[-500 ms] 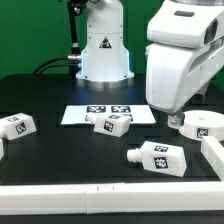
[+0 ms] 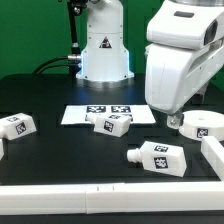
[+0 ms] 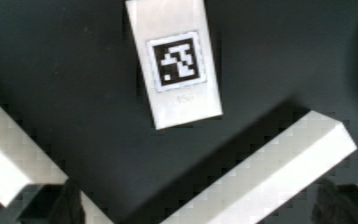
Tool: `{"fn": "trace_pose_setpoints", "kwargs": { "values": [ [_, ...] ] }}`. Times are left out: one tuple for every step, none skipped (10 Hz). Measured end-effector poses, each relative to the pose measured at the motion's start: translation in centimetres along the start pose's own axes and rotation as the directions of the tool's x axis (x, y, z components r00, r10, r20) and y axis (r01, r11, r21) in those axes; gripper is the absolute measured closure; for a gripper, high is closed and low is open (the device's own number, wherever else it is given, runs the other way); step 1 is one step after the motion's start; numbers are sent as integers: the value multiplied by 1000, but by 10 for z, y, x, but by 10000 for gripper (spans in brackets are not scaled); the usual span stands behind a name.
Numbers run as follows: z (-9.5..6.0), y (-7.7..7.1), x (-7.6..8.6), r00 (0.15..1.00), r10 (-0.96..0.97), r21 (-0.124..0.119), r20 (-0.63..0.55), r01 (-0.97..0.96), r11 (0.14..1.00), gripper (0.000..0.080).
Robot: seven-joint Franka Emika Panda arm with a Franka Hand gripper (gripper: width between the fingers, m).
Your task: Assemble stool
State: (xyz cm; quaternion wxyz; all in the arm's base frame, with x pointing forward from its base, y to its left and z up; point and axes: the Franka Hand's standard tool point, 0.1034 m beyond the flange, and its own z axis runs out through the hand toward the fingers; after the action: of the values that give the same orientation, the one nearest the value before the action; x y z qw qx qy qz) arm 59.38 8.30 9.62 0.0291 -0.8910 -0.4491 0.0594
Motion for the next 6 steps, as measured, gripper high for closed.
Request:
{"fn": "trace_pose_setpoints", "kwargs": {
  "values": [
    [8, 7, -3, 995, -95, -44, -35, 94, 995, 150],
    [22, 5, -7, 992, -111, -78, -62, 107, 991, 150],
    [37, -3, -9, 987, -138, -116, -85, 127, 985, 150],
    [43, -3, -8, 976, -175, -183, -130, 149, 972, 150],
    [45, -5, -10, 977, -170, -178, -129, 146, 973, 150],
    [45, -4, -10, 977, -171, -179, -130, 146, 973, 150]
  ]
}}
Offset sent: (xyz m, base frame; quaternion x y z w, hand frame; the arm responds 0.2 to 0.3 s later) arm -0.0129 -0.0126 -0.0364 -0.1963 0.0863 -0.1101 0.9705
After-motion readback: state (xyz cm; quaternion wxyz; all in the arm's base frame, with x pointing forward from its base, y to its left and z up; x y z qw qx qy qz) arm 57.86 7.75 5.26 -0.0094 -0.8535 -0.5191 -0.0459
